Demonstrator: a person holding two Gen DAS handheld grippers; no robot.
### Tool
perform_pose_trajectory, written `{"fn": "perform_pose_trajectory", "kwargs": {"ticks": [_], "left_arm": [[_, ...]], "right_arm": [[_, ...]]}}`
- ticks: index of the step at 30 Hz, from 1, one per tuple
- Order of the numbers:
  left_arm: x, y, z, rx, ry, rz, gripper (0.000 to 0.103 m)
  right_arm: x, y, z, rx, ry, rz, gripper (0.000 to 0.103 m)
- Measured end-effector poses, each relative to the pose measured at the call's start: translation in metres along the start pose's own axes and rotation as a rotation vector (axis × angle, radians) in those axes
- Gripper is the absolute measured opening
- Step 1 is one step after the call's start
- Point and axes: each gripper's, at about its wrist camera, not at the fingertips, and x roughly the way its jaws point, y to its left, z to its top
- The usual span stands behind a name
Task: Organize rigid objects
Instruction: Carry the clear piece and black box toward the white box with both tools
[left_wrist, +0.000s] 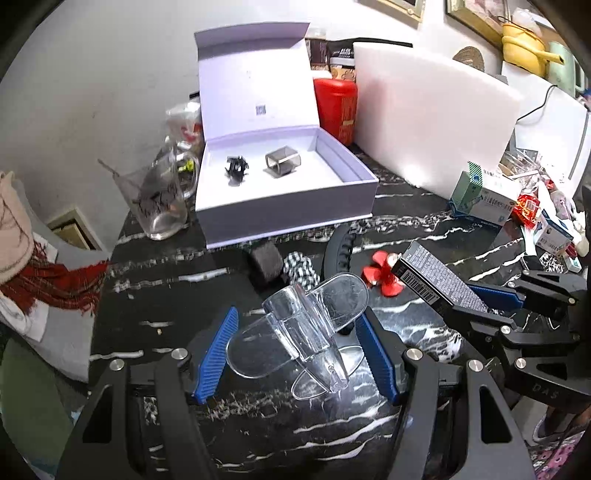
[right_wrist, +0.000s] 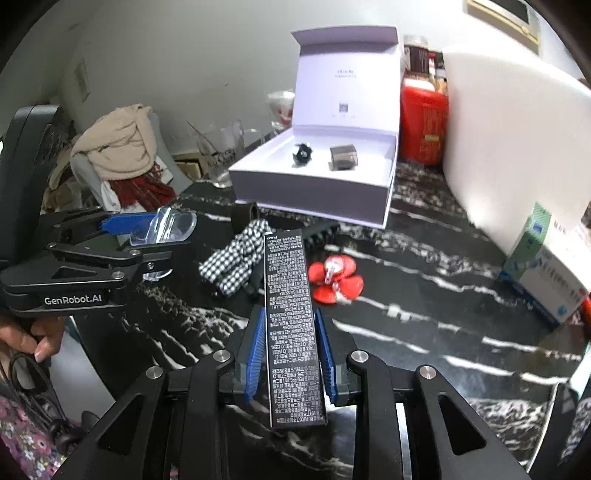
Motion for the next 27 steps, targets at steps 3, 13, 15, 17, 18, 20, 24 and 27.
{"fn": "perform_pose_trajectory", "kwargs": {"ticks": [3,13,15,17,18,20,24,27], "left_arm": [[-0.004,0.0,0.007,0.011,-0.018,0.005,0.066],[-0.006,0.003,0.03,0.013,-0.049,-0.009,0.066],[-0.004,0.005,0.034,0.008,-0.051,-0.013,0.066],[-0.002,0.006,0.039,0.001,-0.052,-0.014,0.066],[-0.001,0.007,0.041,0.0,-0.054,-0.013,0.066],[0.001,0.009,0.046,-0.003,-0.058,-0.013,0.066],[0.007,0.012,0.058,-0.005,-0.063,-0.011,0.066],[0.012,0.015,0.067,-0.007,-0.067,-0.017,0.066]], "right_arm": [[-0.005,0.001,0.006,-0.012,-0.013,-0.009,0.027],[-0.01,-0.001,0.028,-0.073,-0.057,-0.005,0.027],[-0.01,-0.001,0.033,-0.087,-0.061,-0.009,0.027],[-0.008,-0.002,0.036,-0.097,-0.061,-0.011,0.027],[-0.007,-0.003,0.038,-0.101,-0.061,-0.01,0.027],[-0.004,-0.004,0.042,-0.108,-0.061,-0.005,0.027],[0.001,-0.007,0.05,-0.114,-0.065,-0.001,0.027],[0.006,-0.012,0.059,-0.114,-0.07,0.002,0.027]]}}
